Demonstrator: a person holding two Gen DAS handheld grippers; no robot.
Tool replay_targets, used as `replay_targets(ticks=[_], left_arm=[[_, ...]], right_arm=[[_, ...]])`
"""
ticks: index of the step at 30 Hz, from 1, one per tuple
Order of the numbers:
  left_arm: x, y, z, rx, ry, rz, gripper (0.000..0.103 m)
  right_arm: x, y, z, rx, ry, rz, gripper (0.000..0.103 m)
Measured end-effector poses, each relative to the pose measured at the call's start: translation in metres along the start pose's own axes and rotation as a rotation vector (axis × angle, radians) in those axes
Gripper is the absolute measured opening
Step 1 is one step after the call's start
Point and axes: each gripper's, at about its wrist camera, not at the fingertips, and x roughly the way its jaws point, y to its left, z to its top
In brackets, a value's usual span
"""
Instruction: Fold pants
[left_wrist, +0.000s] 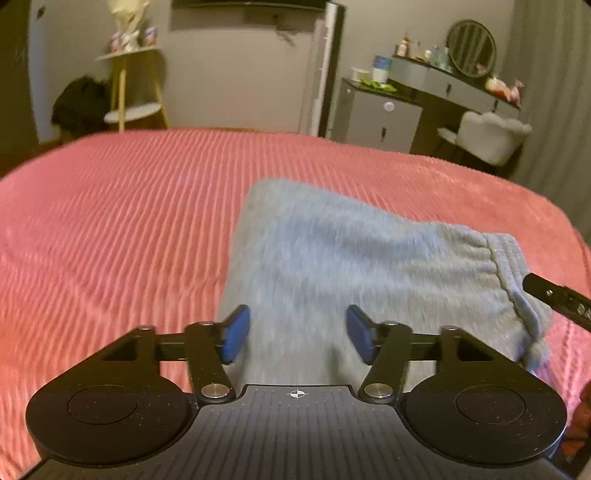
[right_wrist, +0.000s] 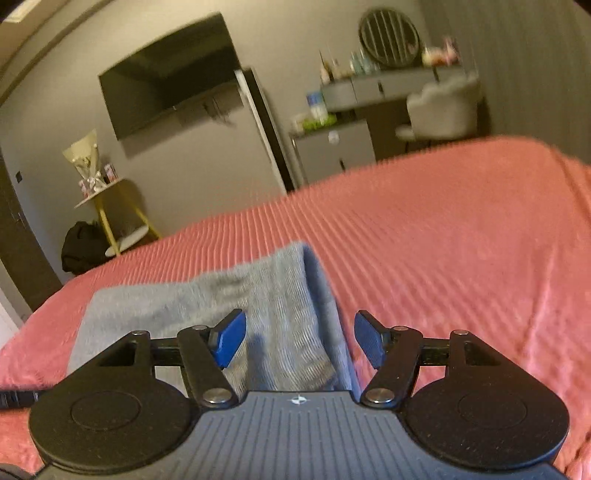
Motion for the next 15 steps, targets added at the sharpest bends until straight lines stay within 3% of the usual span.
replay_targets(ticks=[5,9,15], left_arm=[[0.047,-0.013,0.015,0.017,0.059,0.022,0.068],[0.068,-0.013,0.018,0.02,0.07,0.072,0.068],[0.076,-0.015,0.027,0.073,0.057,0.104,0.069]], right_arm=[[0.016,0.006,-0.002,-0.072,0.061,-0.018,0.066],[0.024,-0.005,-0.003,-0.001,0.121,-0.034,0.075],[0.03,-0.01,-0.012,0.031,0.136,-0.031,0.078]])
